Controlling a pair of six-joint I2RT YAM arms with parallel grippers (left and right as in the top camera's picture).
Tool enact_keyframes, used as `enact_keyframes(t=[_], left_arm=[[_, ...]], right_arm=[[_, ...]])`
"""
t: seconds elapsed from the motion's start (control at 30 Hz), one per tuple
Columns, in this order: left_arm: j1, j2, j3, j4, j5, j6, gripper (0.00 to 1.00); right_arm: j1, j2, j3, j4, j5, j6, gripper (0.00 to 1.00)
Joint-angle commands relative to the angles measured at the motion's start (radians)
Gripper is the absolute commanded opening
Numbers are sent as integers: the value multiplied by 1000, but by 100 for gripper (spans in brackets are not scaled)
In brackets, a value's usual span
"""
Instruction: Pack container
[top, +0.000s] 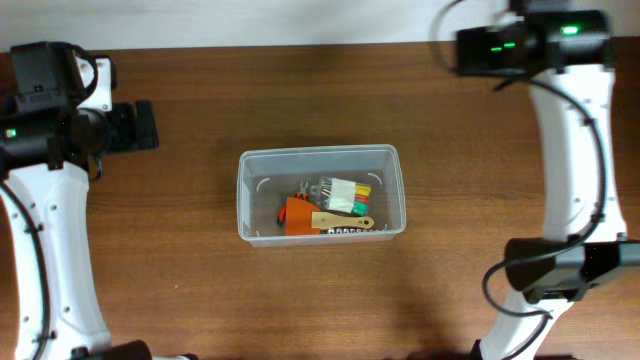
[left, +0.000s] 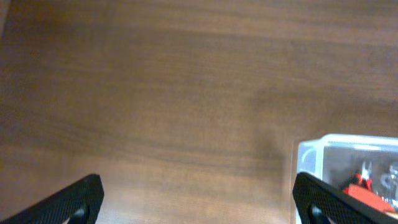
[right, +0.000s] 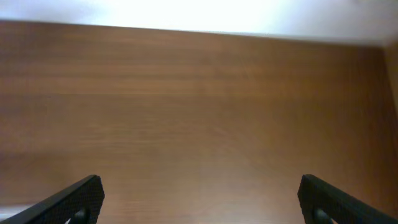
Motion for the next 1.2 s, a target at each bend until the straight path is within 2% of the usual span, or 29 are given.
enact_keyframes(t=[0.0, 0.27, 0.43, 0.6, 0.63, 0.7, 0.8, 0.9, 1.0, 1.17], left_arm=[[-2, 69, -3, 45, 38, 44, 99], [-4, 68, -7, -48, 20, 10, 99], [-27, -15, -69, -18, 20, 3, 99], [-70, -194, -261, 91, 20, 3, 99], [-78, -259, -339, 135, 20, 3, 99], [-87, -344, -442, 191, 20, -6, 99], [-93, -486, -615, 285, 20, -34, 99], [-93, -633, -782, 369, 20, -40, 99], [-93, -777, -923, 449, 20, -44, 99], [-93, -961, -1074, 529, -6, -42, 99]], right_arm=[[-83, 6, 2, -35, 0, 69, 99], [-216, -68, -4, -199, -56, 98, 99], [-255, -211, -105, -219, -84, 98, 99], [-258, -502, -445, -98, -85, 82, 99], [-257, -603, -576, -47, -108, 65, 99], [-247, -721, -728, 19, -159, 27, 99], [-183, -925, -967, 134, -187, -70, 99], [-72, -1153, -1201, 223, -119, -177, 99], [11, -1341, -1361, 222, -29, -183, 98], [66, -1585, -1529, 206, -30, -172, 99]])
